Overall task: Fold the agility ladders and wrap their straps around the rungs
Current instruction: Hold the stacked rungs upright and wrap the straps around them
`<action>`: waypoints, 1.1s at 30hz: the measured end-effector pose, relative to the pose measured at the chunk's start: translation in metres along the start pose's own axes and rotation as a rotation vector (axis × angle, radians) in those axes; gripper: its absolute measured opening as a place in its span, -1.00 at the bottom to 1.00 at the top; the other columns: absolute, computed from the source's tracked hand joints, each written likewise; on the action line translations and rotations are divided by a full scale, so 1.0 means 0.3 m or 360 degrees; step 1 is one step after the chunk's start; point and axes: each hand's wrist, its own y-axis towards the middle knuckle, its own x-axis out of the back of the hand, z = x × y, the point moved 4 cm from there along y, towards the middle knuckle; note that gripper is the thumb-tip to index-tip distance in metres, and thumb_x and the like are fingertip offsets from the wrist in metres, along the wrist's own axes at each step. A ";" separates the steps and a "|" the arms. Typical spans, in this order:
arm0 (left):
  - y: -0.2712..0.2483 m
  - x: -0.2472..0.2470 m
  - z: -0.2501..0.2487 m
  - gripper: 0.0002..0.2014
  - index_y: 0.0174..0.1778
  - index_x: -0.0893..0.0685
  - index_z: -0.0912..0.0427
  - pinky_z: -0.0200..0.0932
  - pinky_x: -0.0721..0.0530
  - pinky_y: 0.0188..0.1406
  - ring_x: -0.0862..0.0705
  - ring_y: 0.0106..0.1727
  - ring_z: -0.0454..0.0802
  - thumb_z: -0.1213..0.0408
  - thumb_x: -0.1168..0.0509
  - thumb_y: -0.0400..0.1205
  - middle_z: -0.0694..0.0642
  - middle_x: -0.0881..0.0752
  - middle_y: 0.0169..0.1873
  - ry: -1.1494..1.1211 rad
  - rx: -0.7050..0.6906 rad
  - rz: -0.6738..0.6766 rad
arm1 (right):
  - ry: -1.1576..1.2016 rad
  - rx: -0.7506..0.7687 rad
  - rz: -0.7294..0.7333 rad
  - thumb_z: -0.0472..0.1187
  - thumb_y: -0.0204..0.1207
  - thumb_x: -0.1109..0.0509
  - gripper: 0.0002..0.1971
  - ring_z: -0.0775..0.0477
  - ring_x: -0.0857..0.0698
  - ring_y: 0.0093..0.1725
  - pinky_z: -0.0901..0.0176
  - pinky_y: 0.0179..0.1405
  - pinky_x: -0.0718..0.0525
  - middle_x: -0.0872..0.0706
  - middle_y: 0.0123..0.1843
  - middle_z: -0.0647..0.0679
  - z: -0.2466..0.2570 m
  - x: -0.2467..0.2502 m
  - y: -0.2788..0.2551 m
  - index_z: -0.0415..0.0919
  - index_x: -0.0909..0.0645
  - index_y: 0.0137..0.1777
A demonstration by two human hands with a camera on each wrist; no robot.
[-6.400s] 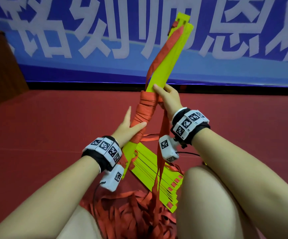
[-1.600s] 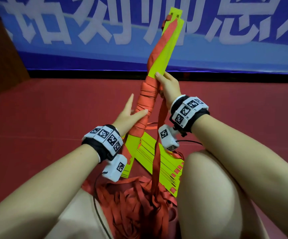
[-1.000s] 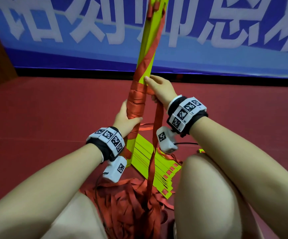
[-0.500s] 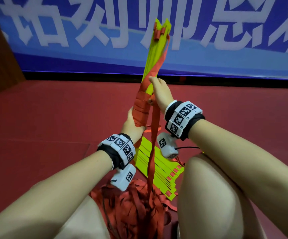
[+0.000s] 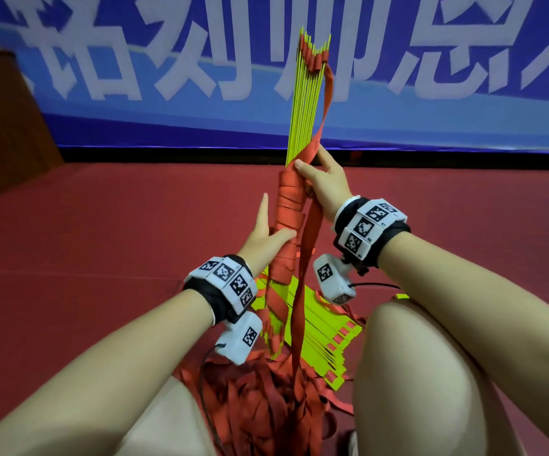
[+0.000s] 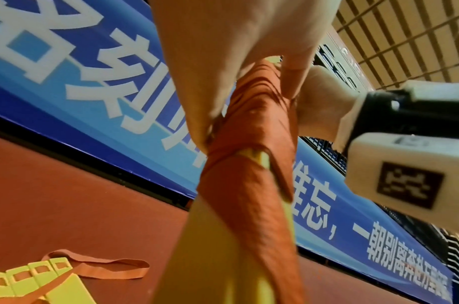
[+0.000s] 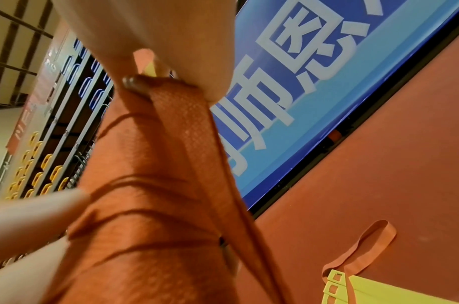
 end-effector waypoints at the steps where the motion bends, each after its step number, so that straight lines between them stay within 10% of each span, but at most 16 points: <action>1: 0.008 0.001 0.000 -0.12 0.70 0.10 -0.18 -0.23 -0.67 -0.11 -0.71 -0.18 -0.14 0.39 -0.31 0.64 0.08 -0.70 0.00 -0.0113 0.0027 0.0025 | 0.0061 0.0008 0.0032 -0.32 0.54 -0.40 -0.68 0.14 -0.49 -0.46 0.39 -0.53 -0.43 -0.62 -0.25 0.01 0.002 0.002 0.000 -0.16 -0.58 0.29; 10: -0.029 -0.031 -0.011 -0.21 0.51 -0.24 -0.12 -0.03 -0.61 0.28 -0.65 0.12 -0.10 0.34 -0.42 0.39 0.03 -0.65 0.15 -0.0237 -0.0114 0.0190 | -0.0344 -0.0024 0.0407 -0.18 0.58 -0.42 -0.67 0.16 -0.44 -0.60 0.33 -0.65 -0.41 -0.67 -0.23 -0.05 0.051 0.009 -0.033 0.13 -0.57 0.30; 16: -0.022 -0.024 0.014 -0.23 0.56 -0.20 -0.07 -0.51 -0.61 -0.17 -0.69 -0.11 -0.40 0.60 -0.34 0.55 -0.05 -0.64 0.11 -0.0151 -0.0145 -0.0019 | -0.1011 -0.0242 0.0391 0.22 0.57 -0.30 -0.62 0.11 -0.34 -0.63 0.38 -0.67 -0.30 -0.45 -0.63 0.14 0.026 0.041 -0.036 -0.10 -0.71 -0.05; 24: -0.006 0.006 0.009 -0.10 0.71 -0.05 -0.06 -0.34 -0.49 0.00 -0.64 0.10 -0.02 0.48 -0.38 0.55 -0.01 -0.62 0.15 0.0195 -0.0128 -0.0284 | -0.0416 -0.0372 0.0149 -0.53 0.51 -0.27 -0.57 0.15 -0.35 -0.71 0.36 -0.71 -0.29 -0.53 -0.41 -0.15 -0.012 0.055 -0.005 -0.24 -0.59 0.35; 30: -0.003 0.017 0.012 0.00 0.67 0.06 -0.32 0.01 -0.63 0.11 -0.68 0.12 0.24 0.21 -0.48 0.50 0.23 -0.67 0.16 0.0660 -0.0156 -0.0362 | -0.0317 -0.0314 -0.0198 -0.48 0.43 -0.16 -0.75 0.00 -0.38 -0.68 0.31 -0.68 -0.25 -0.57 -0.42 -0.25 0.009 0.026 -0.007 -0.23 -0.56 -0.38; 33: -0.010 0.028 -0.010 0.00 0.68 0.08 -0.30 -0.12 -0.49 -0.03 -0.63 0.11 0.23 0.19 -0.48 0.52 0.23 -0.56 0.09 0.0731 -0.0144 -0.0417 | -0.0212 -0.0322 -0.0220 -0.32 0.49 -0.16 -0.87 -0.09 -0.48 -0.55 0.23 -0.56 -0.41 -0.57 -0.32 -0.24 0.006 -0.008 -0.002 -0.25 -0.49 -0.25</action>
